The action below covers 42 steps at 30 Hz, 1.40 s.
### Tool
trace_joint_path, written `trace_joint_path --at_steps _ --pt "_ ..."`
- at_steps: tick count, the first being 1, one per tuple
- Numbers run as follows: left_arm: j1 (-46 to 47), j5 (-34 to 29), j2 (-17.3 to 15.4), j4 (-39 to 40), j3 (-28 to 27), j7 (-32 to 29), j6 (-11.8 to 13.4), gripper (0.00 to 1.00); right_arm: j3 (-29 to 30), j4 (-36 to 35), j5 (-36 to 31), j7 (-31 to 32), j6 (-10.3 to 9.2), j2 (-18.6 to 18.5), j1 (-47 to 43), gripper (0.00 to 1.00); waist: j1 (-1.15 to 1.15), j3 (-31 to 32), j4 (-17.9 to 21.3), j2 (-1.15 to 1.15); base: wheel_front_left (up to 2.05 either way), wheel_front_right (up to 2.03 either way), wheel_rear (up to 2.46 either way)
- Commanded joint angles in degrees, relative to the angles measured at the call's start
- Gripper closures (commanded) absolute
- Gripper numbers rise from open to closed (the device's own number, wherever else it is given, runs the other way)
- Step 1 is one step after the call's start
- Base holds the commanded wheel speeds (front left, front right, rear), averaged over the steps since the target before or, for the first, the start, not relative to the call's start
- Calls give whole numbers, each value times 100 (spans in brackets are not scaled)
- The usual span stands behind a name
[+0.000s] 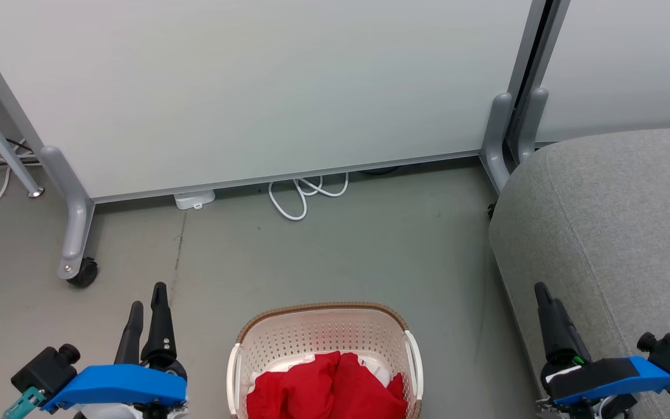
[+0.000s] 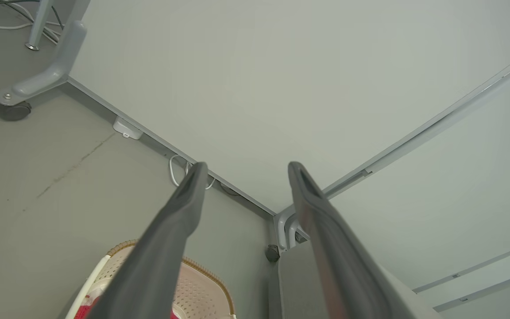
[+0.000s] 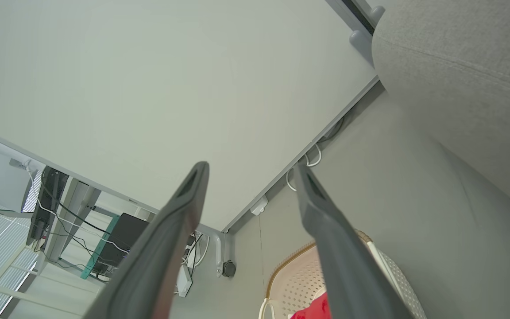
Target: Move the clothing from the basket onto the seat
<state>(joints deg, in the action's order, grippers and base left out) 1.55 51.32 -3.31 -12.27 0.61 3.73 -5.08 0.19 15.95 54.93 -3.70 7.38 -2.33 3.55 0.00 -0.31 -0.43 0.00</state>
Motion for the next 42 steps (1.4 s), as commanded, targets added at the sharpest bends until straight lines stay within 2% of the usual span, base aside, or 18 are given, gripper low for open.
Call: trace_joint_path --at_steps 1,19,42 --pt "57 -308 -71 109 48 80 -6 0 -45 -59 -271 -77 8 -40 152 0 0 -4 -1 0 0 0 0" --pt "-21 -1654 -134 258 245 377 -3 0 -142 -123 -1461 -364 10 -50 133 0 0 7 -14 0 0 0 0" --pt "-97 -2775 -73 103 342 722 -88 0 -256 -56 -2762 -615 13 -61 105 0 0 41 -39 0 0 0 0"
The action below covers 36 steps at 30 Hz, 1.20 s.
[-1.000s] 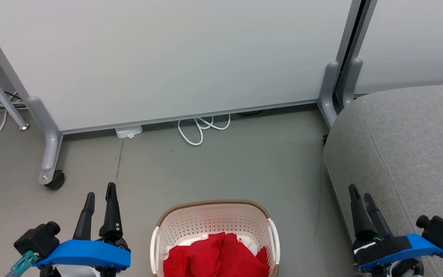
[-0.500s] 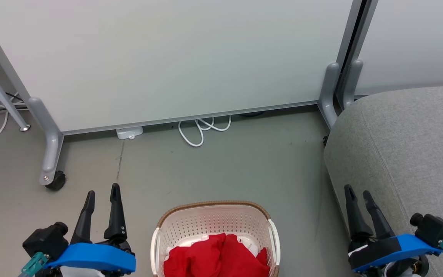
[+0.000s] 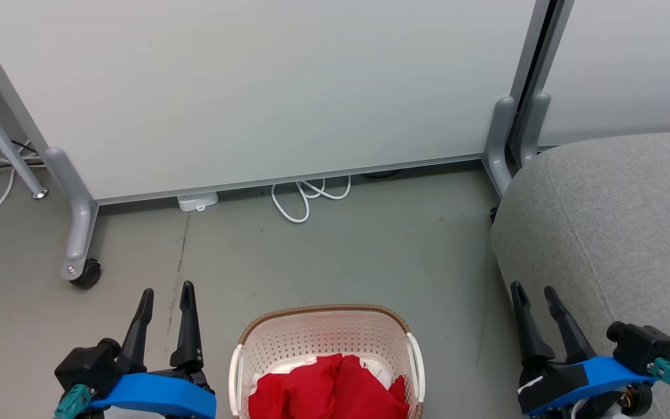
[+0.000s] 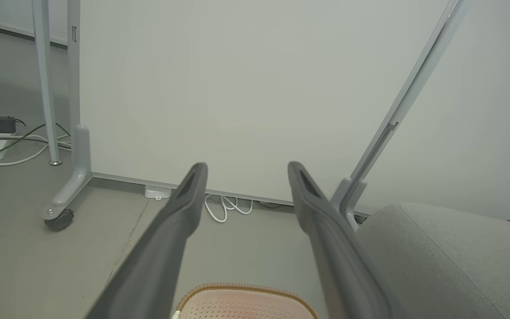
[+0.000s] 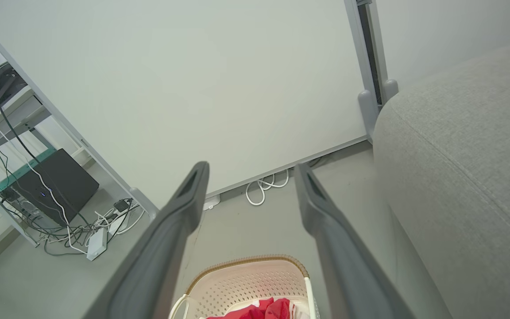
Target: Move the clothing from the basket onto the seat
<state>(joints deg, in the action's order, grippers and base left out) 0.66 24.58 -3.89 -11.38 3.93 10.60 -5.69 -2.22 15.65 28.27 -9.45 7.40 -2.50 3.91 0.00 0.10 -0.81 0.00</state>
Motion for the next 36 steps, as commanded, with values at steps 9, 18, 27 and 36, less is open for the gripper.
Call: trace_joint_path --at_steps 9,18,27,36 --pt "-20 -374 16 -46 -15 150 -58 0 33 -2 -553 -117 11 -47 55 0 0 8 -3 0 0 0 0" --pt "-37 -588 47 -36 12 258 -95 0 62 -3 -990 -172 13 -49 50 0 0 10 -8 0 0 0 0" --pt "-71 -888 65 -24 41 356 -121 0 26 -9 -1342 -248 14 -52 33 0 0 11 -14 0 0 0 0" --pt "-106 -1215 77 -11 66 441 -138 0 -27 10 -1649 -352 14 -54 31 0 0 7 -17 0 0 0 0"
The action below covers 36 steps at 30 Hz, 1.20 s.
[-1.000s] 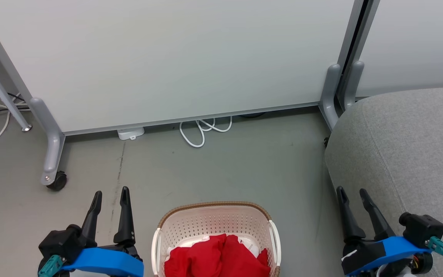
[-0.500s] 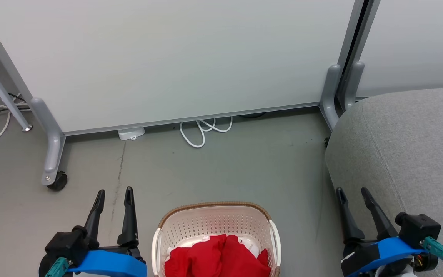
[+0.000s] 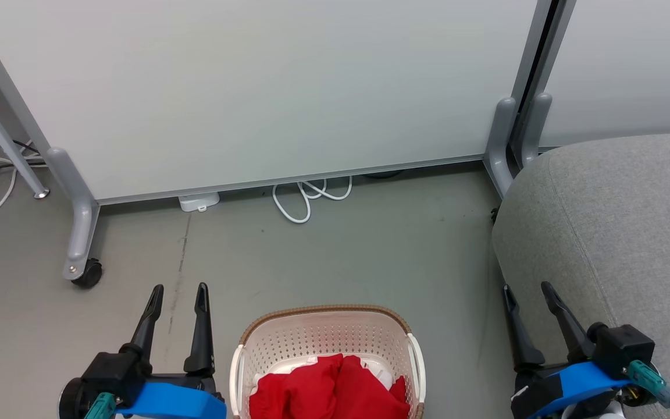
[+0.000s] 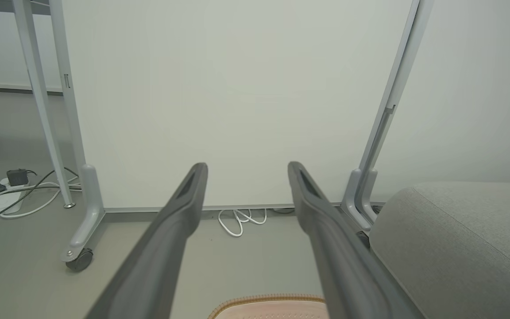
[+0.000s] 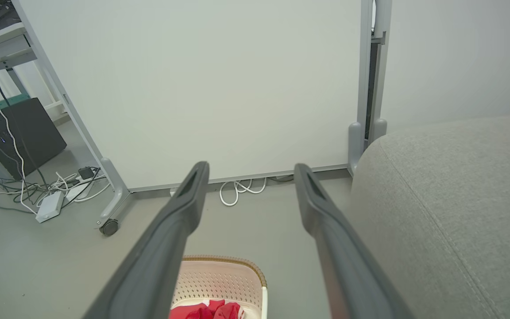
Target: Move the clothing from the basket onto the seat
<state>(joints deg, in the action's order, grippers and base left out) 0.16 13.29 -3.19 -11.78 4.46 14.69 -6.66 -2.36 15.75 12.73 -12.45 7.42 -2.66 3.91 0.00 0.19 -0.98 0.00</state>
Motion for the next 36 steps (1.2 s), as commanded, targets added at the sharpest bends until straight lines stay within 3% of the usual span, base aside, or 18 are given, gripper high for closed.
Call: trace_joint_path --at_steps 1,20,27,36 --pt "-56 -86 7 29 14 31 -40 0 -14 0 -95 -52 12 -37 31 0 0 -2 0 0 0 0 0" --pt "-76 -116 20 -140 -18 59 -46 0 -90 7 -122 -61 8 -37 80 0 0 -90 60 0 0 0 0" --pt "133 -142 -35 -584 24 59 -51 0 -281 -121 -102 -77 8 -35 196 0 0 -395 333 0 0 0 0" --pt "854 67 -117 -1742 104 -52 -74 0 -519 -374 -159 -63 8 -33 558 0 0 -1237 892 0 0 0 0"
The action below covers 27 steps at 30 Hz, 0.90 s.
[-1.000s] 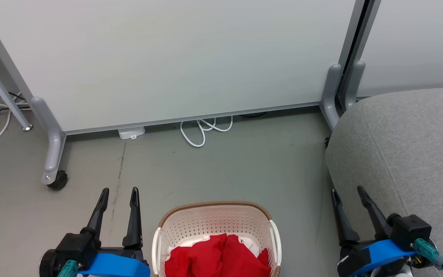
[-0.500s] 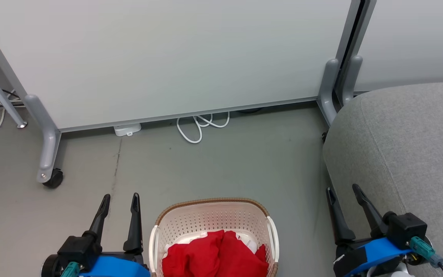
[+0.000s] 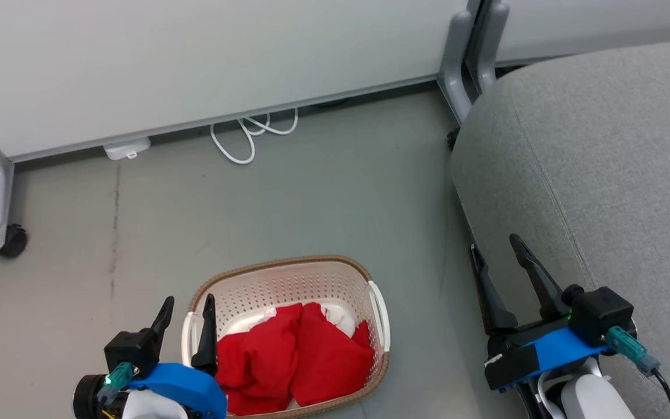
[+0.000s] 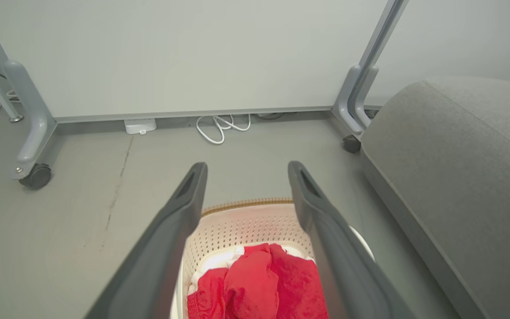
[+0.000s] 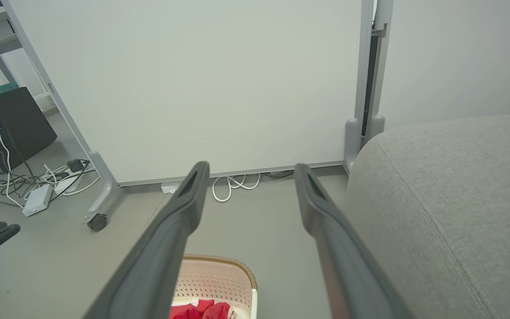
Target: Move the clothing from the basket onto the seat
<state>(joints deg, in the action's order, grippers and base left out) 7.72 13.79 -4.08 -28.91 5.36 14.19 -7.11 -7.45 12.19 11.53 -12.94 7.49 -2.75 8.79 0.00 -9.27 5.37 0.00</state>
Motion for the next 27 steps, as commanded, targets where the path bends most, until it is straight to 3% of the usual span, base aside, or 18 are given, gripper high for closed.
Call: trace_joint_path --at_steps 1,12,27 --pt "183 25 -45 -171 39 -39 -32 0 -30 -33 -37 -21 1 -24 111 0 0 -386 326 0 0 0 0" --pt "1413 89 -333 -1503 475 -275 -50 0 -243 -222 123 -123 1 -20 637 0 0 -1553 977 0 0 0 0" --pt "2926 211 -1095 -2619 1324 -1143 -36 0 -799 -548 472 -233 1 -17 1426 0 0 -3134 1512 0 0 0 0"
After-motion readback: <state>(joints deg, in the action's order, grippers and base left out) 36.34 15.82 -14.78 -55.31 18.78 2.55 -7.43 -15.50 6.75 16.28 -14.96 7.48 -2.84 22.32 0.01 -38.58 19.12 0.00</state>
